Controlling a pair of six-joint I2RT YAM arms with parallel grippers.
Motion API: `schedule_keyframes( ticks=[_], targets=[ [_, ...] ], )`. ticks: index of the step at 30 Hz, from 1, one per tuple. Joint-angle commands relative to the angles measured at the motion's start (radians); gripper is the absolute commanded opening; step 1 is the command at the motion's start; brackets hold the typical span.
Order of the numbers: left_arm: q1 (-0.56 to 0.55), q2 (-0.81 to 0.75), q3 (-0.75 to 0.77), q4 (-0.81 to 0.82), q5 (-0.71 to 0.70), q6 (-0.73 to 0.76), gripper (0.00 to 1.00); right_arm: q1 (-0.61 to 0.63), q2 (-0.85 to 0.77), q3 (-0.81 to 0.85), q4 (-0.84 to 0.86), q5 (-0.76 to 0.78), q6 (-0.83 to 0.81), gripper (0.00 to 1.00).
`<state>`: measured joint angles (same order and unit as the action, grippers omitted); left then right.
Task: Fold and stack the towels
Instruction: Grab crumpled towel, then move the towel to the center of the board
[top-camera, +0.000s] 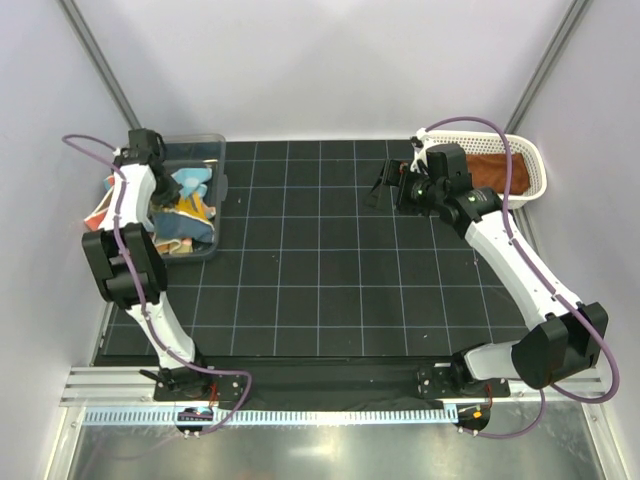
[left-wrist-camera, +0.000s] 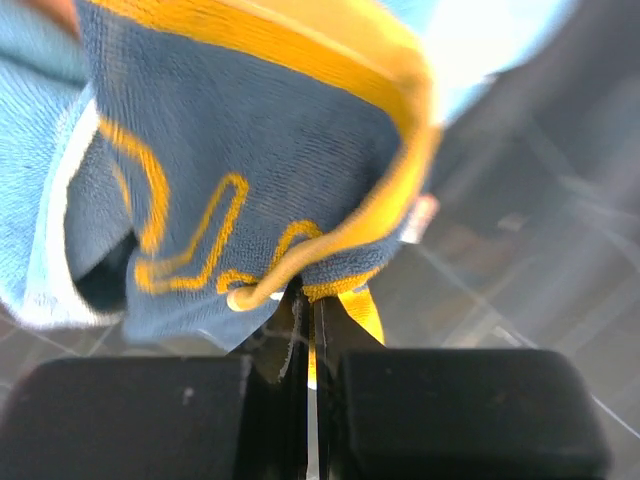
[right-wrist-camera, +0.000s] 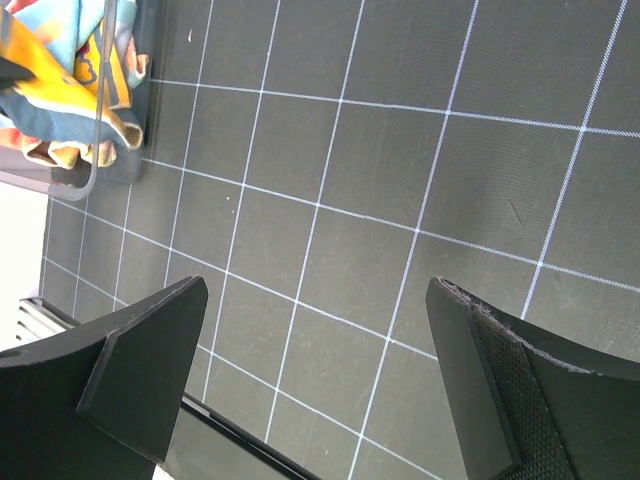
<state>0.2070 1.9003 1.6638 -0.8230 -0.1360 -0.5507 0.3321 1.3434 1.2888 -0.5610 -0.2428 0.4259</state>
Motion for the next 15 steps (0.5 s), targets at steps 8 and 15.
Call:
schedule_keyframes(
  ticks=[8,15],
  targets=[
    [-0.103,-0.266,0.283,-0.015,0.246,0.014,0.00,0.007,-0.069,0.070,-0.025,-0.015,0.007,1.00],
    [-0.265,-0.409,0.220,0.134,0.579,-0.086,0.00,0.007,-0.099,0.115,-0.073,-0.006,-0.007,1.00]
  ],
)
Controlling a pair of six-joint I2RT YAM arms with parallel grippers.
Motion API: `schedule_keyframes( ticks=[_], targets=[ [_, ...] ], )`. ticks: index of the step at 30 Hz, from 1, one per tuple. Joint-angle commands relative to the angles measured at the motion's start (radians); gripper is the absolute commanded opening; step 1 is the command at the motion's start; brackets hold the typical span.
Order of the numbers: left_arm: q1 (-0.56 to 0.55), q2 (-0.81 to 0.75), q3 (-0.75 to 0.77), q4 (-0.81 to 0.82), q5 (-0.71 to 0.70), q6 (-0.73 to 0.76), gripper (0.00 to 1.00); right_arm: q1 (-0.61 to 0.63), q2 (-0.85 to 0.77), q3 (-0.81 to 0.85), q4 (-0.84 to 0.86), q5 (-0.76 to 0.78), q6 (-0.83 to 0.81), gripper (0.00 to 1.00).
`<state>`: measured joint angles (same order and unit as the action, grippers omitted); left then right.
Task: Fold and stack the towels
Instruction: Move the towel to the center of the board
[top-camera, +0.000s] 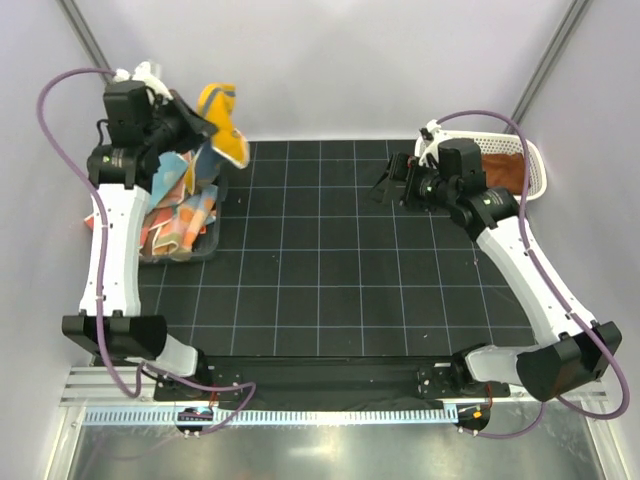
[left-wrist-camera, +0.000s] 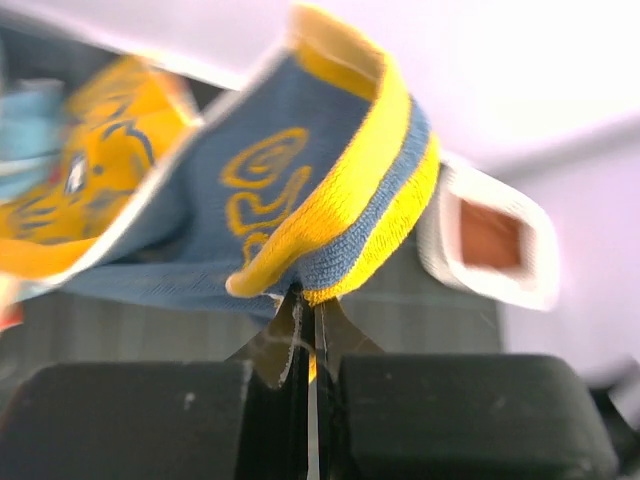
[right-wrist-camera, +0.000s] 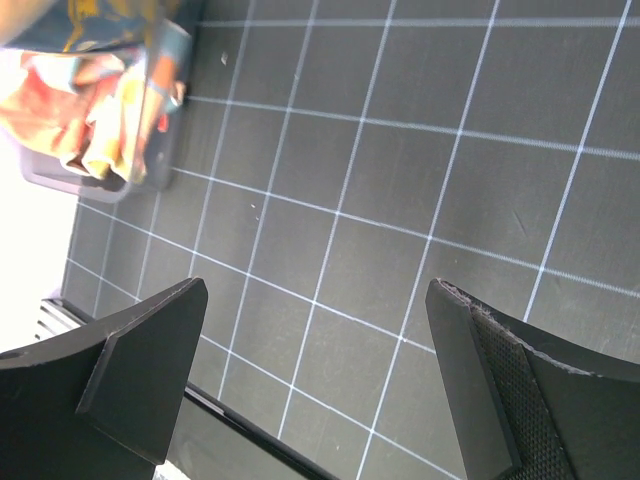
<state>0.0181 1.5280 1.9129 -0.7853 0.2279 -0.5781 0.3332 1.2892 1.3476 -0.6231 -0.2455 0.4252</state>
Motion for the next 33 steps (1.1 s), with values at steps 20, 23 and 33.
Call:
schedule_keyframes(
  ticks=[20,23,33],
  targets=[
    [-0.825,-0.157,-0.999,0.595,0.180,-0.246,0.29,0.006,-0.044,-0.300,0.075,0.183,0.179,0.93],
    [-0.834,-0.132,-0.960,0.529,0.142,-0.223,0.54,0.006,0.010,-0.349,0.117,0.193,0.193,0.86],
    [-0.514,-0.092,-0.748,0.079,-0.338,-0.166,0.62,0.055,0.189,-0.387,0.423,-0.015,0.120,0.59]
  ],
)
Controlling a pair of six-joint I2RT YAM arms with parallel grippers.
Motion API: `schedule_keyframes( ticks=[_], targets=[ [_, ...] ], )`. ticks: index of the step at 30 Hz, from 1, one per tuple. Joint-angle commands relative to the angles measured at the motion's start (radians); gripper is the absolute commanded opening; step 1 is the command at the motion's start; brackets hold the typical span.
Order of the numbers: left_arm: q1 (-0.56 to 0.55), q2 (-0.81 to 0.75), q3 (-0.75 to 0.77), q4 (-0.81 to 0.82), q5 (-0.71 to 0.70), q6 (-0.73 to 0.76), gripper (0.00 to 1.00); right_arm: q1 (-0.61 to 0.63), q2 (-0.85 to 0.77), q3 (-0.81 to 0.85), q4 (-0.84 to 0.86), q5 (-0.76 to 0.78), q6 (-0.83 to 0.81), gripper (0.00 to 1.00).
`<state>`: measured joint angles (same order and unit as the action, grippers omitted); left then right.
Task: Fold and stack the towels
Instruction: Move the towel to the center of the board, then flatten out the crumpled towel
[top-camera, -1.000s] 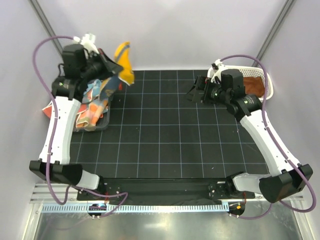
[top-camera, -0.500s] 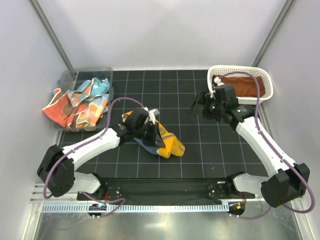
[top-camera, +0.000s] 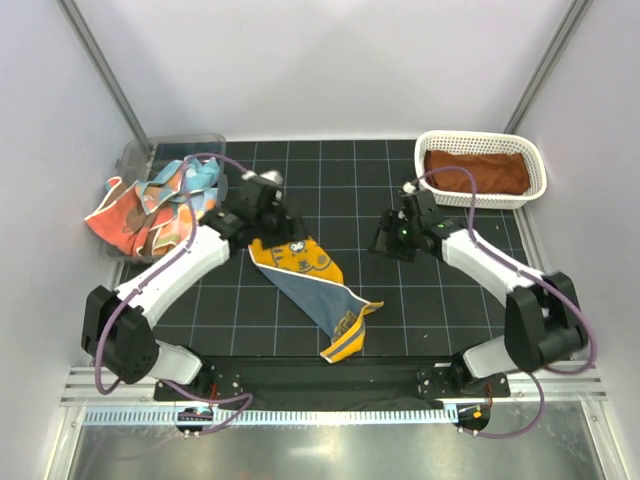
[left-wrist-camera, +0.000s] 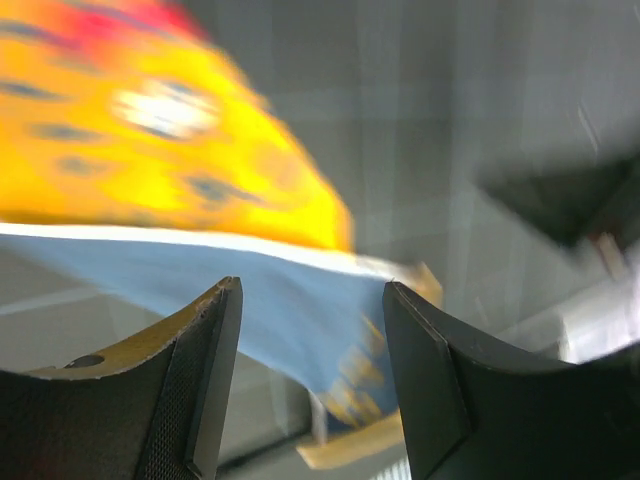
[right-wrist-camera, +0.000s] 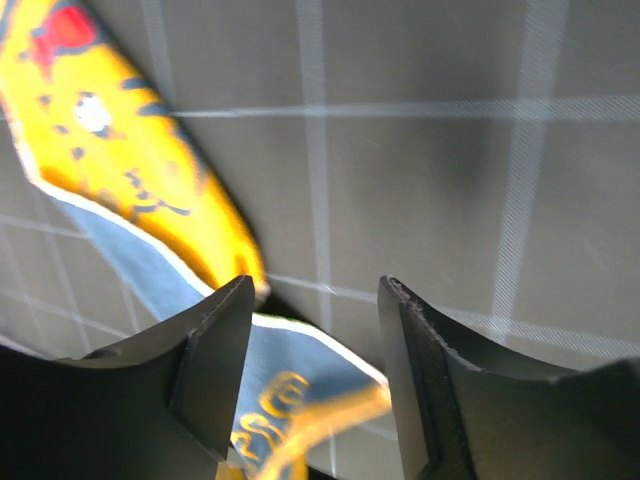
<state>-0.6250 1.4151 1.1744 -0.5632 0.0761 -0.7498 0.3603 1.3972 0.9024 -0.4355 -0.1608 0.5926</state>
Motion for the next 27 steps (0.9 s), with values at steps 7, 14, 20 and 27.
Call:
schedule_keyframes(
  ticks=[7,14,20,27],
  targets=[
    [0.280,0.068,-0.070,-0.069,-0.185,-0.017,0.61,0.153,0.472,0.481,0.227,-0.166,-0.163,0.57],
    [0.303,-0.030,-0.099,-0.093,-0.213,0.012,0.63,0.241,0.784,0.770,0.107,-0.184,-0.235,0.59],
    [0.357,-0.133,-0.125,-0.090,-0.151,0.018,0.64,0.269,0.758,0.635,0.185,-0.163,-0.208,0.58],
    [0.358,-0.159,-0.114,-0.067,-0.079,0.012,0.64,0.270,0.685,0.508,0.213,-0.157,-0.186,0.11]
  ],
)
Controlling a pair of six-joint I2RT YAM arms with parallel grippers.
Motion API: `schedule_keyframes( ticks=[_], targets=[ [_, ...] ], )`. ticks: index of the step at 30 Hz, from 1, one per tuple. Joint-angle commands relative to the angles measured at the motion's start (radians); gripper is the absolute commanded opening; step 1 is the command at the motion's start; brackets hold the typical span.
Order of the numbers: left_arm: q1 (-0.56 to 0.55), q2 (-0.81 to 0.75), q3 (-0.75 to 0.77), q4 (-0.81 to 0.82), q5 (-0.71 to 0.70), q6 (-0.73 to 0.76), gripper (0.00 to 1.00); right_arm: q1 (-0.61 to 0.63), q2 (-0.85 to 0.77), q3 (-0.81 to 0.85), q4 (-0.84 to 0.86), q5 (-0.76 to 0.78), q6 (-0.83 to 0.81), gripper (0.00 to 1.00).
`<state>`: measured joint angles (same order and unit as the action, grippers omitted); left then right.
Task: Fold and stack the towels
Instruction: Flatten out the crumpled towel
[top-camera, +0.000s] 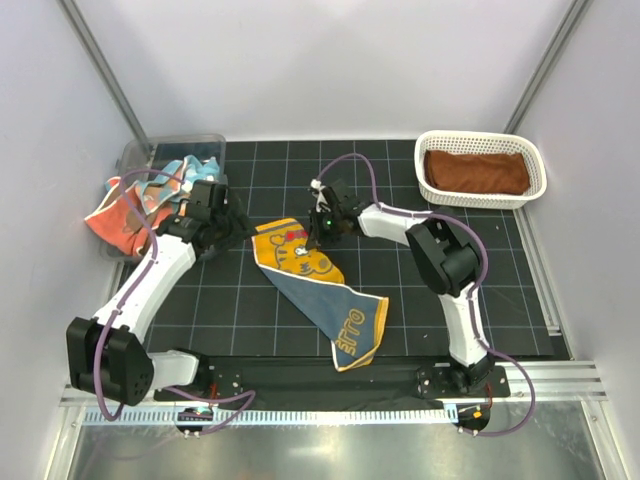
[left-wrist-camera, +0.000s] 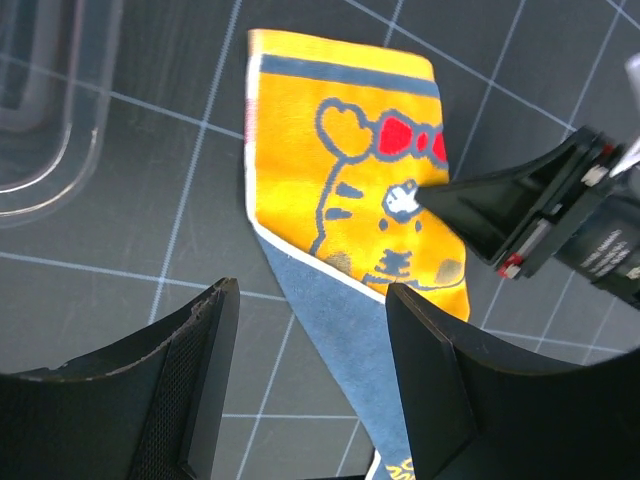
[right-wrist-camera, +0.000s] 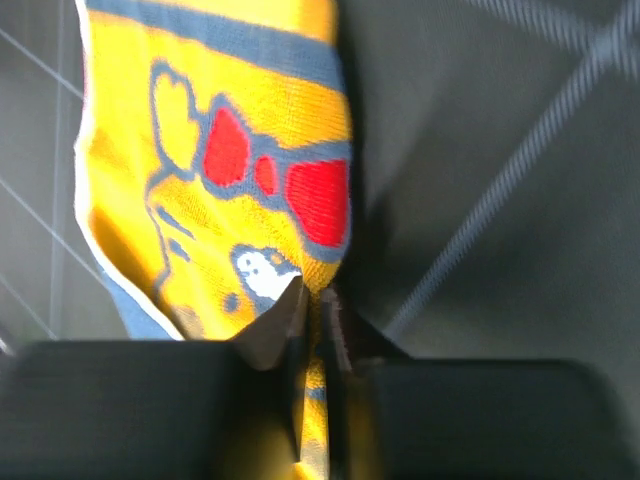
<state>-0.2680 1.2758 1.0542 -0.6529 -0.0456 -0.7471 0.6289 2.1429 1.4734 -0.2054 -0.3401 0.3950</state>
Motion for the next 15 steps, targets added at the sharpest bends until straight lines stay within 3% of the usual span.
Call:
schedule_keyframes(
  ticks=[1,9,15],
  targets=[
    [0.001,-0.016,0.006,0.029,0.071,0.009,0.64,0.002,-0.090,-0.085,-0.014,0.036,0.008,0.04],
    [-0.016,0.060,-0.026,0.104,0.190,0.006,0.65,0.003,-0.468,-0.258,-0.308,0.248,-0.022,0.01],
    [-0.138,0.198,0.006,0.209,0.233,0.074,0.64,0.049,-0.719,-0.602,-0.273,0.234,0.042,0.01]
  ],
)
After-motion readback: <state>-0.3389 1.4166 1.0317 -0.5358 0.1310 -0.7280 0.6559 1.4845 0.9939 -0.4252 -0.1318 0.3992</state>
